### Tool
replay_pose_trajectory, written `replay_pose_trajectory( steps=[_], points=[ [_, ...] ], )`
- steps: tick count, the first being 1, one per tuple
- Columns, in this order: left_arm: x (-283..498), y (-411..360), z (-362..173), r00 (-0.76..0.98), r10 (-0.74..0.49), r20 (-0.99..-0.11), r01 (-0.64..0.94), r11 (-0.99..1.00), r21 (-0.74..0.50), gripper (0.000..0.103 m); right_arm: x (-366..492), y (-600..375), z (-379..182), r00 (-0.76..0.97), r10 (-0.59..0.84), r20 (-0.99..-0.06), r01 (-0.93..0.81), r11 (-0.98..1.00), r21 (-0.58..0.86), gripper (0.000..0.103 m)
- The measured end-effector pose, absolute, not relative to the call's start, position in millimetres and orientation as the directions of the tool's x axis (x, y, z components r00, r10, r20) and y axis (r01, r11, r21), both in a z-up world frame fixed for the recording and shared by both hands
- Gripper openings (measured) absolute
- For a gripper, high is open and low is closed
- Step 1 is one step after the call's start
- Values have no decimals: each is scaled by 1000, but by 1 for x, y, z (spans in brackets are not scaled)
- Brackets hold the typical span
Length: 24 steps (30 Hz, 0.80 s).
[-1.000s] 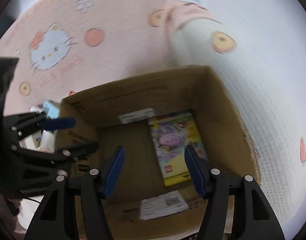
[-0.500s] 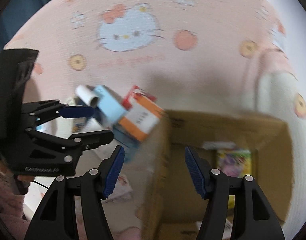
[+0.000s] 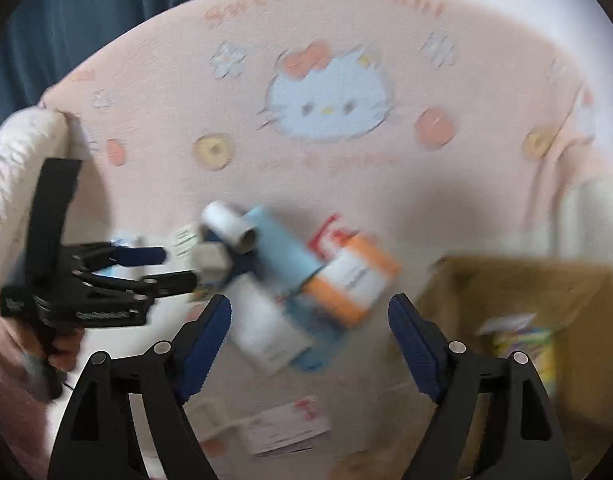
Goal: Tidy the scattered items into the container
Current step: 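Withdraw both tools from the cardboard box back over the scattered items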
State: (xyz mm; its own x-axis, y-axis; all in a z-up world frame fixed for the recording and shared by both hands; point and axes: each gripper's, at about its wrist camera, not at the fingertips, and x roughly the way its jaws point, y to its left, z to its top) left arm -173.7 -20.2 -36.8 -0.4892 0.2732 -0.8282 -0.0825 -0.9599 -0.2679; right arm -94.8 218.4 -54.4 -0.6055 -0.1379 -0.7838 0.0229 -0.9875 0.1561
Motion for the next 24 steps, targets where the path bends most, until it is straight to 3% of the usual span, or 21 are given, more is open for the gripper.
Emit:
replay_pose_trajectory(
  steps=[2, 5, 7, 8, 9, 12, 14, 16, 20, 24],
  points=[
    [-158, -19, -47, -494, 224, -840, -84, -974, -210, 70, -90, 207, -66, -609, -167, -776, 30, -982, 188, 80],
    [-127, -20, -67, -512, 104, -853, -49, -995, -92, 70, -81, 181, -90, -600, -65, -797, 107, -994, 0, 78],
    [-100, -20, -83, -522, 37, -852, -24, -999, -29, 67, -75, 172, -110, -605, 49, -795, 104, -985, -140, 59],
    [-89, -20, -89, -523, 19, -852, -11, -1000, -15, 54, -72, 170, -123, -596, 67, -800, 113, -980, -166, 39],
    [-75, -21, -98, -518, 7, -855, 9, -1000, -14, 40, -67, 171, -135, -578, 42, -815, 126, -982, -140, 28],
    [-42, -27, -120, -497, -23, -867, 102, -994, -32, 15, -56, 185, -163, -493, -60, -868, 102, -995, 11, 22],
    [-20, -39, -130, -495, 27, -868, 196, -970, -142, 12, -47, 196, -182, -439, -138, -888, 62, -990, 123, 21],
    [-6, -44, -136, -498, 61, -865, 248, -946, -210, 11, -39, 200, -191, -426, -151, -892, 41, -988, 148, 21],
    [8, -22, -144, -476, 75, -876, 171, -969, -176, 8, -20, 190, -201, -432, -156, -888, 94, -987, 128, 21],
    [12, -9, -150, -476, 150, -867, 142, -959, -244, 5, -11, 168, -213, -419, -224, -880, 182, -970, 161, 21]
  ],
)
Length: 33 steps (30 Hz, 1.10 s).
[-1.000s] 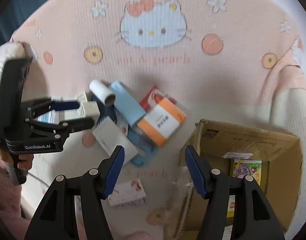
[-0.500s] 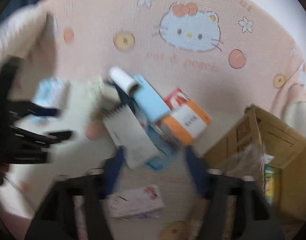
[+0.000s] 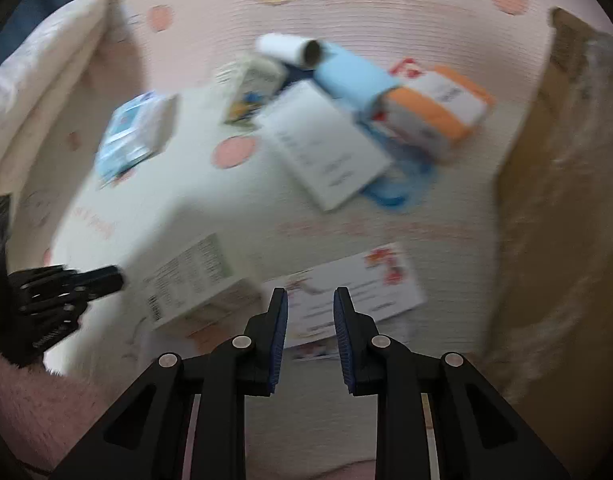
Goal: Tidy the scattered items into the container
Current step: 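Withdraw both tools from the cardboard box back over the scattered items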
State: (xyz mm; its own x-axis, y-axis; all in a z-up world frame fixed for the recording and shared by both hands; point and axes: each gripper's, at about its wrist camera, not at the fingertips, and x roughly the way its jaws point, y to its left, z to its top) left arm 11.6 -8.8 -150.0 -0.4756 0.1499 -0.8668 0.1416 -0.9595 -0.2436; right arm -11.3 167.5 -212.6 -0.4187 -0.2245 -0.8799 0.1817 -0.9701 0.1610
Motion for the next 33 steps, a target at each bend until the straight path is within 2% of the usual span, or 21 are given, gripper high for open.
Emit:
replay_pose_trajectory(
  steps=[5, 12, 15, 20, 26, 29, 31, 33],
  points=[
    [4, -5, -152, -487, 199, -850, 113, -951, -288, 5, -8, 148, -225, -396, -260, -881, 246, -954, 171, 21],
    [-23, -10, -151, -514, 222, -828, 79, -950, -303, 1, -22, 141, -223, -408, -357, -840, 258, -928, 269, 20],
    [-38, -13, -149, -534, 193, -823, 50, -965, -259, 1, -37, 130, -223, -419, -376, -827, 290, -918, 271, 20],
    [-69, -20, -141, -593, 189, -782, 9, -970, -242, 1, -73, 112, -219, -507, -332, -796, 337, -926, 171, 20],
    [-91, -23, -135, -623, 155, -767, 2, -980, -199, 2, -100, 118, -214, -510, -359, -781, 325, -922, 212, 20],
    [-93, -27, -132, -617, 159, -770, -10, -981, -195, 8, -93, 126, -213, -520, -329, -788, 302, -934, 191, 20],
    [-96, -29, -131, -603, 160, -781, -24, -983, -183, 19, -86, 139, -212, -543, -291, -788, 251, -951, 179, 20],
    [-100, -30, -129, -602, 161, -783, -25, -983, -182, 38, -83, 152, -212, -556, -266, -788, 198, -963, 185, 20]
  ],
)
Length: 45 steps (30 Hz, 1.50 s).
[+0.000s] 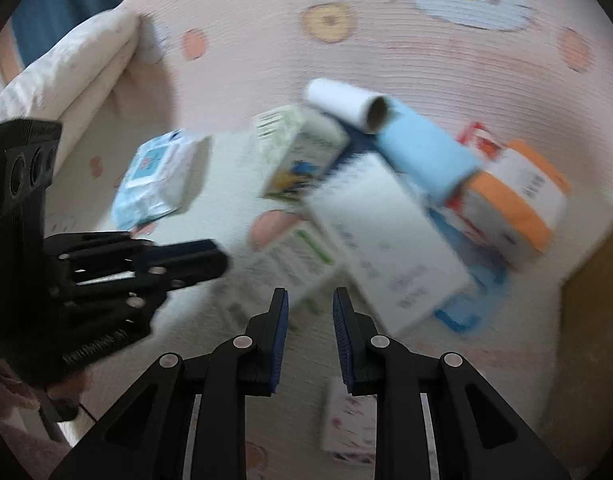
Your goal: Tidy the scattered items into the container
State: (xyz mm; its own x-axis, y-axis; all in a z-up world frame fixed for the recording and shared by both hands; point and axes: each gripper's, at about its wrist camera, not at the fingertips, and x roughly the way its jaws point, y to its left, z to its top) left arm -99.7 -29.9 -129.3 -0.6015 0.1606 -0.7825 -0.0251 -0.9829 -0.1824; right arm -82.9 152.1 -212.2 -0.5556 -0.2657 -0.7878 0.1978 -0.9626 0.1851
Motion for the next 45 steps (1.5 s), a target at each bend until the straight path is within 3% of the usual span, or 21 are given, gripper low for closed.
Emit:
replay_pose_trajectory(
  steps=[8, 14, 19, 22, 27, 31, 37, 41, 45],
  points=[
    [-115, -32, -106, -637, 141, -758, -36, -987, -154, 43, -89, 184, -212, -566, -203, -799, 92, -979, 184, 20],
    [-95, -60, -91, -656, 18, -754, 52, -996, -68, 51, -100, 171, -194, -598, -249, -762, 132, -968, 213, 21],
    [-72, -114, -85, -621, -129, -773, 221, -975, -15, 52, -122, 134, -177, -604, -347, -717, 225, -938, 265, 21],
    [-59, -154, -84, -598, -172, -783, 341, -939, -54, 52, -134, 103, -170, -582, -407, -704, 321, -910, 261, 23],
    [-36, -207, -91, -612, -188, -768, 514, -833, -205, 53, -153, 69, -175, -521, -508, -686, 385, -857, 342, 38],
    [-27, -227, -102, -608, -198, -768, 582, -770, -262, 53, -173, 47, -193, -464, -567, -680, 373, -822, 431, 40],
    [-23, -235, -111, -596, -280, -752, 640, -732, -235, 52, -201, 14, -228, -316, -657, -685, 298, -754, 586, 40],
    [-23, -242, -119, -608, -235, -758, 637, -715, -290, 52, -219, -7, -239, -263, -661, -703, 308, -748, 588, 40],
    [-25, -252, -132, -618, -168, -768, 655, -651, -385, 51, -238, -6, -252, -278, -689, -669, 202, -723, 661, 40]
  ],
)
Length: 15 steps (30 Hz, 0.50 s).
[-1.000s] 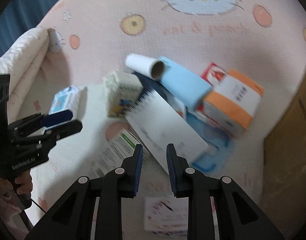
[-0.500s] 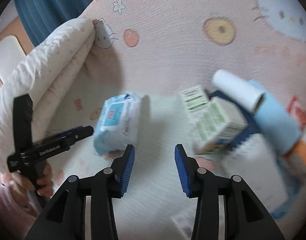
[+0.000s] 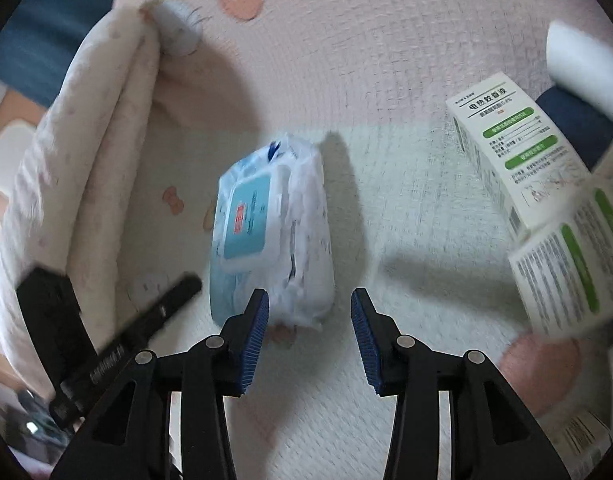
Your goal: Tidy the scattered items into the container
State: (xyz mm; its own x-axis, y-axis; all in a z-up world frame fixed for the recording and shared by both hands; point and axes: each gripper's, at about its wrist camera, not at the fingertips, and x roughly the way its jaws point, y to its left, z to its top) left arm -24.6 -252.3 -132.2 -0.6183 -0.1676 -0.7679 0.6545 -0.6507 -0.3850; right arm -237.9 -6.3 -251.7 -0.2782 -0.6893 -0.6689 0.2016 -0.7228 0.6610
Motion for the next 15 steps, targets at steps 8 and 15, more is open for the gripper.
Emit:
replay_pose_trajectory(
  steps=[8, 15],
  points=[
    [-28, -260, -148, -666, -144, -732, 654, -586, -479, 25, -239, -3, -272, -327, -700, -635, 56, -685, 726, 40],
    [-27, -246, -159, -672, -99, -734, 637, -582, -505, 20, -234, -31, -273, -293, -709, -641, 128, -694, 709, 18]
  ],
)
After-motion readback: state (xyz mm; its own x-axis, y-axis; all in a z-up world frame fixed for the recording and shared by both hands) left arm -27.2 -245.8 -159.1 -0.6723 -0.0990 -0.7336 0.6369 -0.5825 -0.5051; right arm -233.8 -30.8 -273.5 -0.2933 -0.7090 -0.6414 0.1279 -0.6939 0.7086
